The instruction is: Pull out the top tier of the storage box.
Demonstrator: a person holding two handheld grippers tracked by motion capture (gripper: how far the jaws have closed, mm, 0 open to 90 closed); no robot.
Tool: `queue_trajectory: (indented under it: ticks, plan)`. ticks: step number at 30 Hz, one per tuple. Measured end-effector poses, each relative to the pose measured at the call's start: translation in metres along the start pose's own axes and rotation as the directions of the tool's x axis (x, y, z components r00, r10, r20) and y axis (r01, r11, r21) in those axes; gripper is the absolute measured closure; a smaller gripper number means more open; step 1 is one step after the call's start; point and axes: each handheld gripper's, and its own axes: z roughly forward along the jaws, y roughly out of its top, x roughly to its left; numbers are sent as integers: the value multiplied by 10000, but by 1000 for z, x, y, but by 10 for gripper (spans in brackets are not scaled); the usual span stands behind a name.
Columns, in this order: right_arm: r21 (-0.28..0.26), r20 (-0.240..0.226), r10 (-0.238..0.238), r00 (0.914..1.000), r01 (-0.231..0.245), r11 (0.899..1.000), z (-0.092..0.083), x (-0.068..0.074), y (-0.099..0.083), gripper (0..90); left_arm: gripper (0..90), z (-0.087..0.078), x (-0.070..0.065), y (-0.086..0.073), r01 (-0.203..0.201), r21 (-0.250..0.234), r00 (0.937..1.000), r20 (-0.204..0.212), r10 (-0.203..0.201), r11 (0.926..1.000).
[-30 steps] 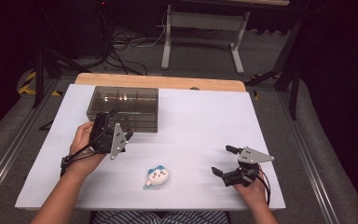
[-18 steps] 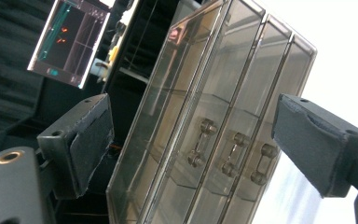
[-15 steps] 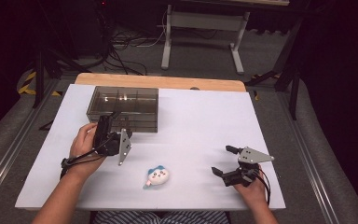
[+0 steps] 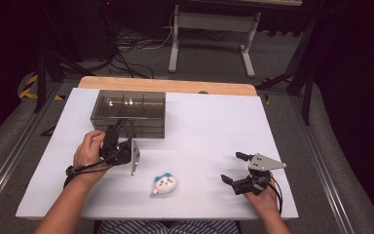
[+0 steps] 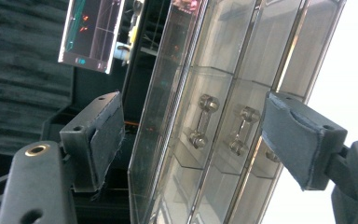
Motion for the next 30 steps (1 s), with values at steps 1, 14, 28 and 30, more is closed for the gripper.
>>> queue_trajectory:
  ticks: [1, 14, 28, 30]
  plan:
    - [-1, -4, -4, 10000, 4, 10000, 0, 0, 0, 0, 239, 0, 0, 0, -92, 44, 9999, -52, 92, 9999]
    - [9, -39, -26, 10000, 26, 10000, 0, 0, 0, 0, 301, 4, -12, 1, -436, 276, 9974, -563, 451, 9987]
    - [27, -68, -55, 10000, 55, 10000, 1, 0, 0, 0, 418, 10, -20, -3, -706, 390, 9917, -1047, 743, 9967]
    - [31, -64, -62, 10000, 62, 10000, 1, 0, 0, 0, 422, 11, -20, -3, -625, 402, 9923, -1046, 664, 9972]
